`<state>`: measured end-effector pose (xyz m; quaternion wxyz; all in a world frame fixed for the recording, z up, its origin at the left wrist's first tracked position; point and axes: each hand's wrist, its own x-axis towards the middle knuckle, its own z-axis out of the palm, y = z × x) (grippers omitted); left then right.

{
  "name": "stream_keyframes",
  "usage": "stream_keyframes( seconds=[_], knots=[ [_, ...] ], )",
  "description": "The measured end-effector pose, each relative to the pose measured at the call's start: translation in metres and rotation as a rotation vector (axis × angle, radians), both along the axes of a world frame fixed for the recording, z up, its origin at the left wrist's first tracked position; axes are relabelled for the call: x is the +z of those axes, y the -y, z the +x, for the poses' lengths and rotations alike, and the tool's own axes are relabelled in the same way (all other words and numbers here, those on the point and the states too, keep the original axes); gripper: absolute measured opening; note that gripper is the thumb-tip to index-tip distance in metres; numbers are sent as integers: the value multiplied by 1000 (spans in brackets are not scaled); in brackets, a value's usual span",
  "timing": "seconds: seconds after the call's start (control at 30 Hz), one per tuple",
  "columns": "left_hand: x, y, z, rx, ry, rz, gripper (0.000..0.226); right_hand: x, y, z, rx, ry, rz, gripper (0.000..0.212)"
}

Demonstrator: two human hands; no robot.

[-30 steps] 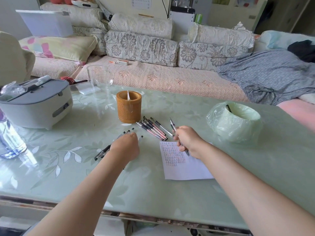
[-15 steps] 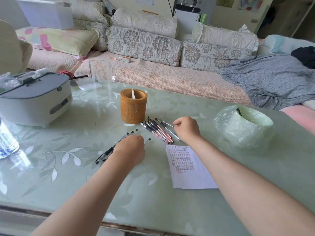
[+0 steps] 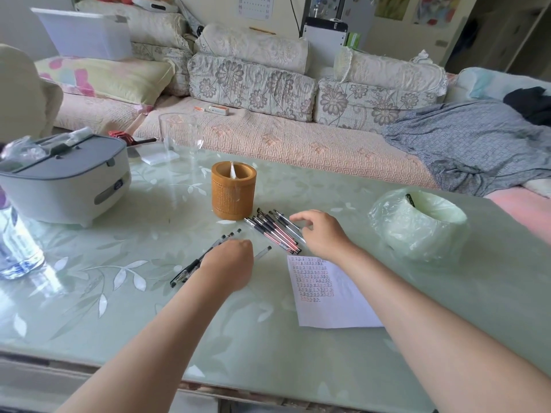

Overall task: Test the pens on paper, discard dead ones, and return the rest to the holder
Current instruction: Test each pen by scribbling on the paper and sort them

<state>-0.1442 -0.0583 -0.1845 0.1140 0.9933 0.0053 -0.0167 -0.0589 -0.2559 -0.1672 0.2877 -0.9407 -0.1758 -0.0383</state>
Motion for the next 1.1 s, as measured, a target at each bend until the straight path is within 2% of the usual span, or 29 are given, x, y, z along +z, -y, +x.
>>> stream_keyframes(
  seconds=[0.17, 0.3, 0.47, 0.7, 0.93, 1.1],
  knots=[
    [9, 3, -10, -83, 89, -105, 18, 7, -7, -39, 282, 71, -139, 49],
    [20, 12, -23, -177, 163, -217, 18, 12, -5, -66, 340, 3, -163, 39],
    [27, 18, -34, -268, 224, -282, 13, 16, 14, -83, 263, -27, -142, 28],
    [33, 20, -37, -213, 83, -248, 19, 13, 56, -91, 39, -24, -88, 23],
    [31, 35, -29, -224, 15, -220, 19, 9, 71, -89, 10, -33, -90, 26],
    [29, 49, -17, -232, 77, -250, 15, 9, 77, -88, 43, -19, -132, 24]
  ],
)
